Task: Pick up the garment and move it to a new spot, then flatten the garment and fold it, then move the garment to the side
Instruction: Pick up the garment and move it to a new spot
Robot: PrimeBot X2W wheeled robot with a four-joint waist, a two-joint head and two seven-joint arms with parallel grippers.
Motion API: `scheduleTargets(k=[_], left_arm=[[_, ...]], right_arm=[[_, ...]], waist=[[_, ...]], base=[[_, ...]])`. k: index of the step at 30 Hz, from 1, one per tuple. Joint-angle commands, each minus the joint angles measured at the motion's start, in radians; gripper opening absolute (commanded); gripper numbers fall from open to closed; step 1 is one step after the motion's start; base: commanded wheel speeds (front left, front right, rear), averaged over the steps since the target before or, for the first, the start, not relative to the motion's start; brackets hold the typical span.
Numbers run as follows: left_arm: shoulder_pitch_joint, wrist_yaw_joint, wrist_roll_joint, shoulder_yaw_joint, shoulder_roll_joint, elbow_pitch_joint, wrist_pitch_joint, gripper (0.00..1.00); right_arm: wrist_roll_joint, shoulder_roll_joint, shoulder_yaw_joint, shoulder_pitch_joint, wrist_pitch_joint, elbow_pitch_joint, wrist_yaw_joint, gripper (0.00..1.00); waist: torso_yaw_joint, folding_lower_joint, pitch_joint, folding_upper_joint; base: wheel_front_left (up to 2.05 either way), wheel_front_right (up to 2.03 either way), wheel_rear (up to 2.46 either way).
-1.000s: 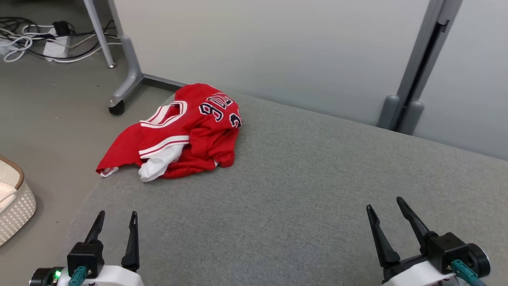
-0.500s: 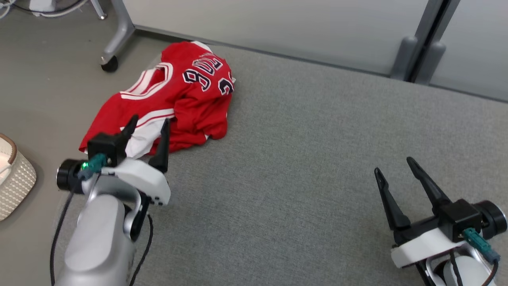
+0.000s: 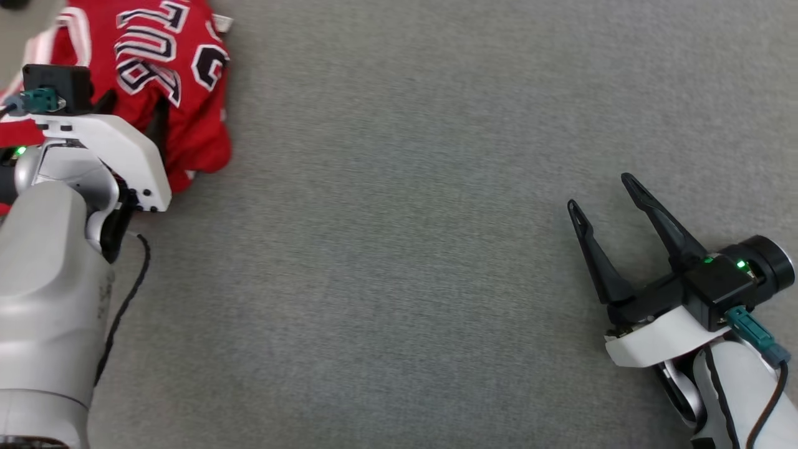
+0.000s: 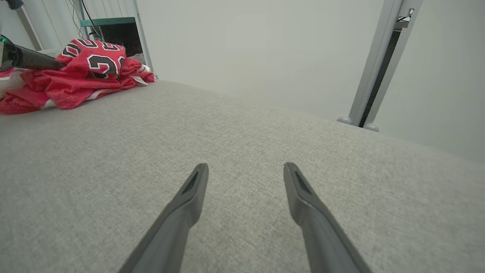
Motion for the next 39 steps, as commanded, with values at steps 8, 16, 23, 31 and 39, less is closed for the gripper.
scheduleTargets(k=[8, 16, 23, 31, 39], left_arm=[[-0.040, -0.001, -0.090, -0.082, 0.051, 0.025, -0.052, 0.00], [0.016, -0.001, -0.191, -0.100, 0.076, -0.208, -0.143, 0.00], [0.159, 0.012, -0.323, -0.115, 0.098, -0.712, 0.004, 0.00], [0.298, 0.088, -0.397, -0.172, 0.059, -1.156, 0.161, 0.00], [0.315, 0.130, -0.373, -0.314, -0.029, -1.140, 0.227, 0.00]], right_arm=[[0.016, 0.013, -0.028, 0.021, -0.003, 0.015, 0.000, 1.00], [0.030, 0.059, -0.065, 0.088, -0.003, 0.012, 0.000, 1.00], [0.039, 0.103, -0.085, 0.136, -0.003, 0.013, 0.000, 1.00], [0.048, 0.133, -0.088, 0.150, -0.003, 0.005, 0.000, 1.00], [0.065, 0.147, -0.097, 0.150, -0.003, -0.005, 0.000, 1.00]], waist=[[-0.050, -0.0001, -0.004, 0.0000], [-0.025, -0.0001, -0.145, 0.0000], [-0.071, -0.0001, -0.233, 0.0000], [-0.213, -0.0001, -0.270, 0.0000], [-0.414, -0.0001, -0.262, 0.0000]], base=[[0.00, 0.00, 0.00], [0.00, 0.00, 0.00], [0.00, 0.00, 0.00], [0.00, 0.00, 0.00], [0.00, 0.00, 0.00]])
